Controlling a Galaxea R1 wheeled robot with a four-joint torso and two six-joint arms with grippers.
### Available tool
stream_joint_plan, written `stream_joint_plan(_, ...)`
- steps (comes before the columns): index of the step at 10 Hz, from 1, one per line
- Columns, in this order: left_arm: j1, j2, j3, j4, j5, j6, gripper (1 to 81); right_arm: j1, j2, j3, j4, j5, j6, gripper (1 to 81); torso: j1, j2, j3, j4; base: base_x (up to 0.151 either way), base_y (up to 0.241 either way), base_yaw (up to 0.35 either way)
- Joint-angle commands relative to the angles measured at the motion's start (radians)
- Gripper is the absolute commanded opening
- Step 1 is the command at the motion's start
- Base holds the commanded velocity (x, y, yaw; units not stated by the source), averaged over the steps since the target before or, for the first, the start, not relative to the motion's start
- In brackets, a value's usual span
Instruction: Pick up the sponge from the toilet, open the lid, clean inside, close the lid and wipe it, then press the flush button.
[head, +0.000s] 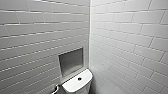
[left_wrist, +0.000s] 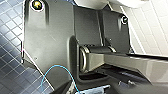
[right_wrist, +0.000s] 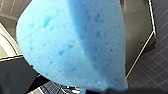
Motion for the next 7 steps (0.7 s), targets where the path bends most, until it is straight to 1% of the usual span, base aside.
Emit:
stream_joint_plan(1, -0.043, -0.011, 0.015, -0.009, 0.055, 0.001, 81.1, 0.035, -0.017, 0.01, 0.015, -0.056, -0.003, 1.0, 0.0, 0.0, 0.0, 0.0, 0.089, 0.0, 0.0)
stream_joint_plan(2, -0.043, -0.011, 0.015, -0.009, 0.055, 0.001, 81.1, 0.035, -0.016, 0.01, 0.012, -0.058, -0.001, 1.0, 0.0, 0.0, 0.0, 0.0, 0.078, 0.0, 0.0)
stream_joint_plan(7, -0.043, -0.017, 0.021, -0.009, 0.055, 0.001, 81.1, 0.035, -0.025, 0.03, 0.013, -0.058, -0.005, 1.0, 0.001, 0.0, 0.0, 0.0, 0.0, 0.0, 0.0)
